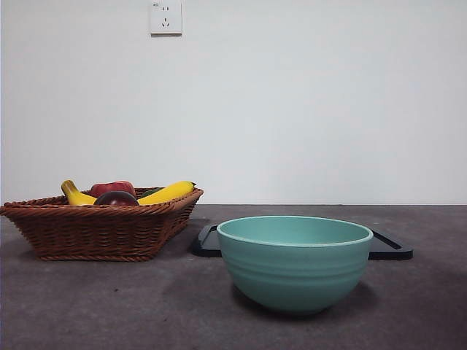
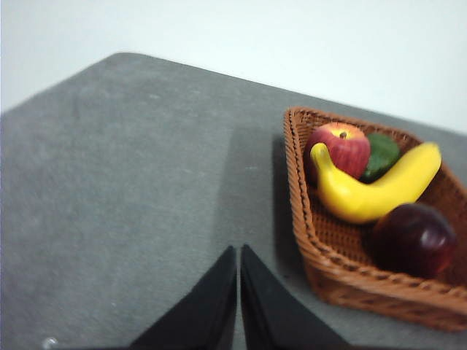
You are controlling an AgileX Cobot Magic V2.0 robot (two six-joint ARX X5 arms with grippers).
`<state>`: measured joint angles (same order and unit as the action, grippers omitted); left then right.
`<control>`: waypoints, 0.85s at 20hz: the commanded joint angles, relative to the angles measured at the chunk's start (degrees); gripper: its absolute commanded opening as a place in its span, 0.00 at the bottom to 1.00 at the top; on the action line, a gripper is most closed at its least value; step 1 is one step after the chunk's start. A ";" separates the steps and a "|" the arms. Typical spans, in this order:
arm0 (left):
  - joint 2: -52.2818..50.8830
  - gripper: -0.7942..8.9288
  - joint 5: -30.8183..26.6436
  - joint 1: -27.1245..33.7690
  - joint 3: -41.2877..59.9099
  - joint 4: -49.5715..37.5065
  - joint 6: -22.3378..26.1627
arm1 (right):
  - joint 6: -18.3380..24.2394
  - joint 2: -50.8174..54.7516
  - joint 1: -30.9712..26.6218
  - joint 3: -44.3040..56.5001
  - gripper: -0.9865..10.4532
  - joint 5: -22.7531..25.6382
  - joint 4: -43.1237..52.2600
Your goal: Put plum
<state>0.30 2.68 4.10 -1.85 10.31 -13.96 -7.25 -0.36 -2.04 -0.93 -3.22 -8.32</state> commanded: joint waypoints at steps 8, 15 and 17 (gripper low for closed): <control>0.07 0.09 1.68 0.11 -4.70 2.71 -10.67 | -10.64 0.13 -0.09 -3.50 0.09 -4.22 0.31; 2.86 0.09 3.45 0.02 -14.08 10.38 -11.17 | -10.80 -0.50 -0.07 -13.14 0.09 -4.33 -6.93; 4.61 0.09 5.25 0.02 -17.07 12.46 -10.60 | -10.73 -1.53 -0.07 -16.55 0.09 -4.55 -10.21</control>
<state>4.34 7.20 4.10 -17.15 22.83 -24.75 -17.04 -1.43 -2.04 -16.21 -7.60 -17.96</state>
